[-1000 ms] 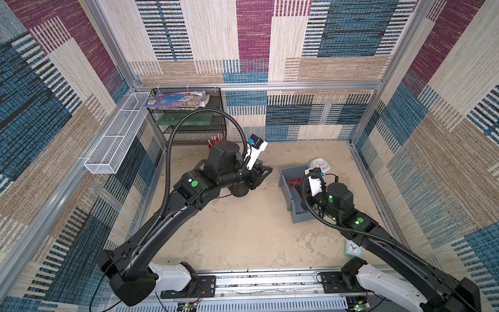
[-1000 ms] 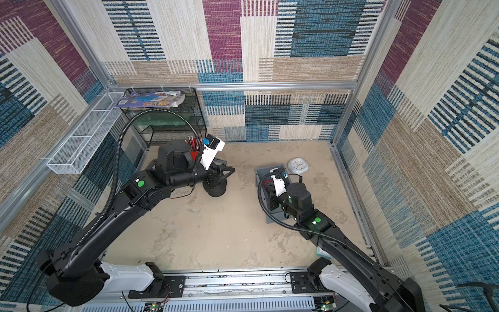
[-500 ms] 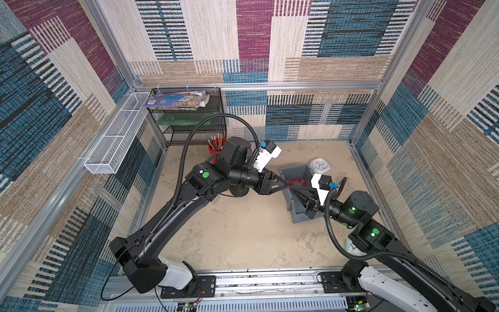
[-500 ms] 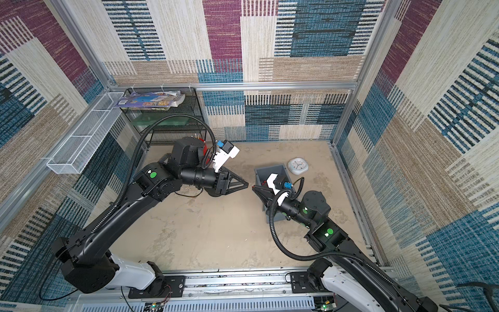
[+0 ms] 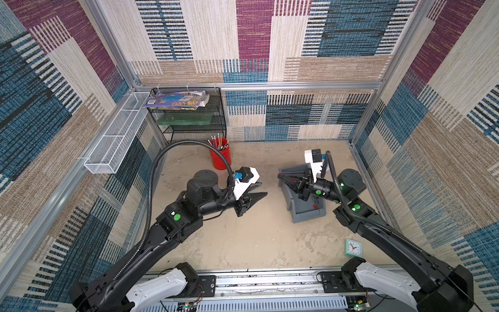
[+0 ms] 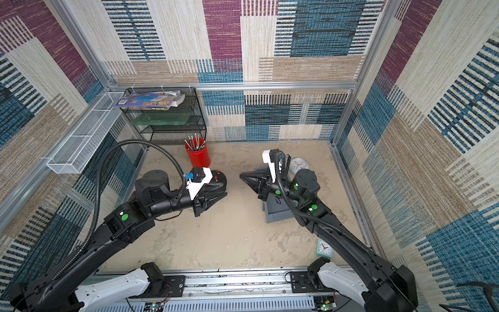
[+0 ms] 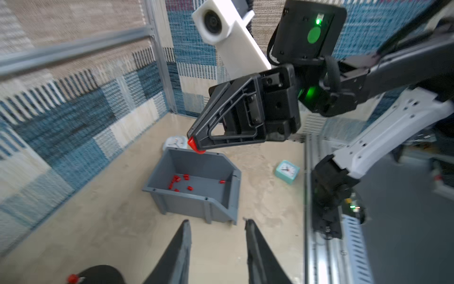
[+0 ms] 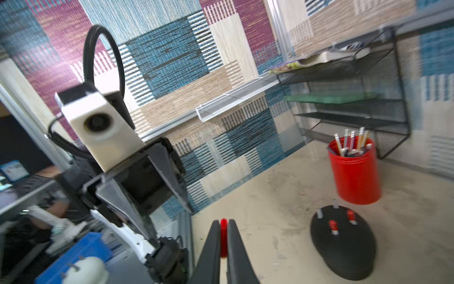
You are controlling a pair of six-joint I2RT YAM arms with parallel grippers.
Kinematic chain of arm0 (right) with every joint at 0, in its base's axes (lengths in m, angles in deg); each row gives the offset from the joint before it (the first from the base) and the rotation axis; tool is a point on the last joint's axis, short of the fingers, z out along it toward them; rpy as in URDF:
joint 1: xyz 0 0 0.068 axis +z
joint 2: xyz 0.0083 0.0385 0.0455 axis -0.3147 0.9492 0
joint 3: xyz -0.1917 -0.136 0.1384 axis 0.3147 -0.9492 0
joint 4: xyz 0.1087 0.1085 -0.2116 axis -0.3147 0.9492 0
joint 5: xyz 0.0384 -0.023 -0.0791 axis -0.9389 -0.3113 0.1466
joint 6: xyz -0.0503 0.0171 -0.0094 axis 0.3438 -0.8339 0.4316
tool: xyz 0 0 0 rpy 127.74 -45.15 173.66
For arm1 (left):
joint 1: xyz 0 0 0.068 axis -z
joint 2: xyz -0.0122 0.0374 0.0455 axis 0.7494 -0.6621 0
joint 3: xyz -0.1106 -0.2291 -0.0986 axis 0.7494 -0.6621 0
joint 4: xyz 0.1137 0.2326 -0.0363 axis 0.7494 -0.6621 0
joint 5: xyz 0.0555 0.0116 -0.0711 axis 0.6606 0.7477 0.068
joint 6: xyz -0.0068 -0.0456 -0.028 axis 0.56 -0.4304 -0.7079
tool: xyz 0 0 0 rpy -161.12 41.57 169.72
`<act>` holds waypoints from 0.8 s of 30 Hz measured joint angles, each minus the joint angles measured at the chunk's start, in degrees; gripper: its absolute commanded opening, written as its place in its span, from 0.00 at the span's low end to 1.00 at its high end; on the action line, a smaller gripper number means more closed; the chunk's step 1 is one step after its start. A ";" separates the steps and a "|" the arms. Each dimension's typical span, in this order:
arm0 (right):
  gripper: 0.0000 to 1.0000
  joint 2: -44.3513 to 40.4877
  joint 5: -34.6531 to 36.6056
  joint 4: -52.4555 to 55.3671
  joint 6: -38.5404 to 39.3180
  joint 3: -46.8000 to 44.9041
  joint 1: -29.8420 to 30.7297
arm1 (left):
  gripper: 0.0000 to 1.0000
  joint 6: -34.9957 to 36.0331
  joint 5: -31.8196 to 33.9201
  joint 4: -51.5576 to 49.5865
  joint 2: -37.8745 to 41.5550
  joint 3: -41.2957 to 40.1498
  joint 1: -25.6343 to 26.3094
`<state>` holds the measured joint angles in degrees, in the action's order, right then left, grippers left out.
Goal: Cover the protruding screws with screw protection sleeves
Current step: Pick up the screw protection sleeve from the storage box.
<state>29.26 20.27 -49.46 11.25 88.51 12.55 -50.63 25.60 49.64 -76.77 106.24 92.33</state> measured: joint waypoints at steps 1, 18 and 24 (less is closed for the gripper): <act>0.10 1.29 -1.79 -0.02 -2.14 1.40 0.33 | 0.38 3.43 1.68 2.56 0.85 -2.10 -0.02; 0.12 6.91 -9.53 12.07 -3.13 12.00 7.48 | 0.37 22.60 1.01 26.95 9.44 -17.49 -0.02; 0.12 7.21 -9.53 13.09 -2.10 12.52 7.67 | 0.36 23.61 -3.98 26.40 9.55 -17.33 -0.02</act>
<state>36.48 10.74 -36.37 9.15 101.04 20.23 -27.02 21.63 76.04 -67.21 88.91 92.31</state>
